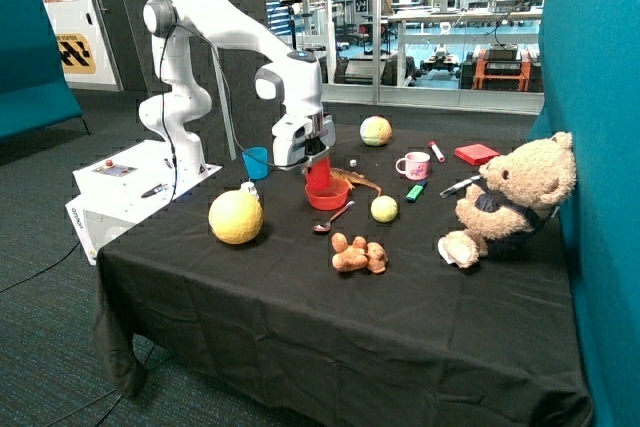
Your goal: Match the cups with the appropriate bowls
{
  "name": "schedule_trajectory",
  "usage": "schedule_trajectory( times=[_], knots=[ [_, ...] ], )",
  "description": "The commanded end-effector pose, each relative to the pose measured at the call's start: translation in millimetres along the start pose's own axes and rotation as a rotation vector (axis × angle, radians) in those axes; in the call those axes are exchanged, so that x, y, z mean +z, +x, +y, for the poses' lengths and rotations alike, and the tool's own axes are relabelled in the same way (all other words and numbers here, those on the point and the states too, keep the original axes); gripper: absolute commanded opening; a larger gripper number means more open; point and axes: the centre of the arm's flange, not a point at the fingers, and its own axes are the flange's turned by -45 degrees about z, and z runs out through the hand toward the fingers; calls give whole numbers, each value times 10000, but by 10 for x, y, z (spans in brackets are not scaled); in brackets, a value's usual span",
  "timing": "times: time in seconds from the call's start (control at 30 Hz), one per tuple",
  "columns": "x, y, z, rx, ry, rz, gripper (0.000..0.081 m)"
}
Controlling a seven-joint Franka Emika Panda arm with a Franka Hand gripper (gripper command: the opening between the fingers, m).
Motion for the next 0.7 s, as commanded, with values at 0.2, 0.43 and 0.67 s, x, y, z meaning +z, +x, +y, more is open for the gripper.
schedule_trajectory(
  times=[0.2,0.43,0.67],
  knots=[
    [320,68,-72,-334,-2,32,0],
    [317,91,-102,-394,-2,32,26],
    [280,109,-98,-440,-2,32,242]
  ],
)
